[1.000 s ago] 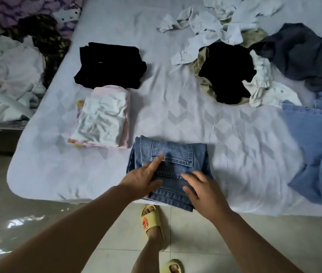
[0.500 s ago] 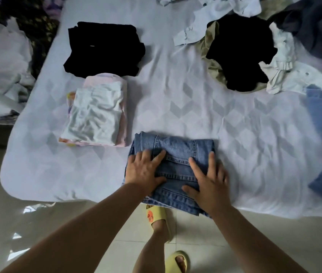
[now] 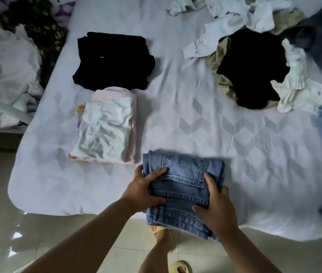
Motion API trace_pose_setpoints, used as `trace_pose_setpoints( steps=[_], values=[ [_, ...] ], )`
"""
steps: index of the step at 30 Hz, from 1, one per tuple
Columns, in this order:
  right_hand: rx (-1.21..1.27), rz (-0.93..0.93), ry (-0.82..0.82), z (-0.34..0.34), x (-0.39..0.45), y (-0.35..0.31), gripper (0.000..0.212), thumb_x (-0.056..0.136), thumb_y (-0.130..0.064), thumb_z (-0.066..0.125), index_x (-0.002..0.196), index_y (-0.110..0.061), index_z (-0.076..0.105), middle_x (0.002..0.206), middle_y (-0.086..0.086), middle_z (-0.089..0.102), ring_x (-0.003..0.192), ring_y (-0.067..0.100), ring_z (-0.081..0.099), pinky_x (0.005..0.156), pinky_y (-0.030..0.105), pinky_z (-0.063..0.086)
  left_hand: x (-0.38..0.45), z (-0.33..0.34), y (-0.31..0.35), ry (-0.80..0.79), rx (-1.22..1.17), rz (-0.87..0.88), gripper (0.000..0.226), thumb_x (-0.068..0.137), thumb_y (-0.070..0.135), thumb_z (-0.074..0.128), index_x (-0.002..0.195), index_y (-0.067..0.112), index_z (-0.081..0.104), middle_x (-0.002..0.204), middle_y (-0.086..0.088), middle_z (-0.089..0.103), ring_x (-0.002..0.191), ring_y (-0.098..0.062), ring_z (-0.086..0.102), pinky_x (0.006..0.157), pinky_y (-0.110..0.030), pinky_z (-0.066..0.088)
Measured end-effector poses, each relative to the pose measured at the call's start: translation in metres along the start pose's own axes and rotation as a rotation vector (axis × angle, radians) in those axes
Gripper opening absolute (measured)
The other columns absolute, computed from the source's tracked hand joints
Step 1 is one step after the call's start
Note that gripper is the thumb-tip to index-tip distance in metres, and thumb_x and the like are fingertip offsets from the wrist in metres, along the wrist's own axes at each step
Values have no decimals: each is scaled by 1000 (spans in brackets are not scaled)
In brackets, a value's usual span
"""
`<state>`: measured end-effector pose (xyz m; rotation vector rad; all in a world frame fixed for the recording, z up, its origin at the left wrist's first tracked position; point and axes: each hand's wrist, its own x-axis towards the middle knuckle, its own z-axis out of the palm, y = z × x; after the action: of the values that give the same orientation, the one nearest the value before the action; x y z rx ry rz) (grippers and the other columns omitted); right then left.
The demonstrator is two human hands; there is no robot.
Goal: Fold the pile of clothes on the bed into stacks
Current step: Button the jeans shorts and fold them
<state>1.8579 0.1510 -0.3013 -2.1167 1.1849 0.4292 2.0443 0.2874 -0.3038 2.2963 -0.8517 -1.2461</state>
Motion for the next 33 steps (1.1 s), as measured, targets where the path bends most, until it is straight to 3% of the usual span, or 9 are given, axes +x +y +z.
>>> trace_pose_setpoints(
  steps=[3, 6, 11, 14, 18, 24, 33],
  values=[
    [-10, 4, -18, -14, 1, -12, 95, 79, -34, 72, 149, -35, 8, 115, 5, 34, 86, 23, 56, 69, 26, 43, 3, -11, 7, -111, -169, -28, 85, 68, 20, 81, 117, 67, 31, 124, 7, 44, 106, -10, 51, 87, -9, 43],
    [-32, -1, -28, -41, 5, -29, 92, 82, -31, 69, 149, -36, 7, 118, 5, 32, 96, 27, 58, 72, 29, 44, 4, -24, 19, -91, -227, -31, 86, 69, 20, 80, 113, 70, 27, 123, 6, 54, 106, -12, 57, 91, -20, 49],
    [-119, -66, 99, -97, 30, -75, 93, 81, -33, 71, 149, -38, 7, 113, 3, 34, 92, 30, 58, 70, 32, 45, 11, -70, 51, 88, -289, 78, 87, 73, 16, 78, 119, 69, 27, 128, 16, 46, 107, -9, 55, 83, -24, 54],
    [-71, -153, 221, -127, 54, -110, 94, 78, -32, 74, 148, -39, 13, 103, 0, 29, 92, 34, 57, 70, 34, 45, 28, -119, 69, 238, -255, 159, 92, 69, 21, 79, 116, 77, 24, 135, 8, 49, 115, -13, 54, 93, -25, 50],
    [-48, -243, 287, -159, 101, -166, 94, 77, -34, 75, 149, -36, 16, 119, 9, 37, 105, 34, 52, 80, 34, 44, 57, -191, 83, 389, -56, 178, 89, 69, 28, 80, 128, 65, 25, 128, -1, 56, 113, -19, 55, 96, -30, 46],
    [-14, -326, 229, -178, 185, -245, 94, 78, -38, 73, 150, -34, 13, 121, 9, 35, 103, 33, 53, 82, 34, 45, 109, -283, 85, 529, 63, 9, 81, 74, 27, 77, 137, 51, 33, 113, -4, 43, 107, -28, 53, 95, -30, 43],
    [50, -402, 137, -160, 300, -336, 96, 77, -43, 74, 150, -27, 13, 131, 11, 29, 105, 31, 54, 83, 32, 46, 196, -375, 37, 660, 128, -65, 76, 74, 19, 74, 139, 41, 39, 128, -9, 32, 107, -33, 52, 98, -38, 45]
  ],
)
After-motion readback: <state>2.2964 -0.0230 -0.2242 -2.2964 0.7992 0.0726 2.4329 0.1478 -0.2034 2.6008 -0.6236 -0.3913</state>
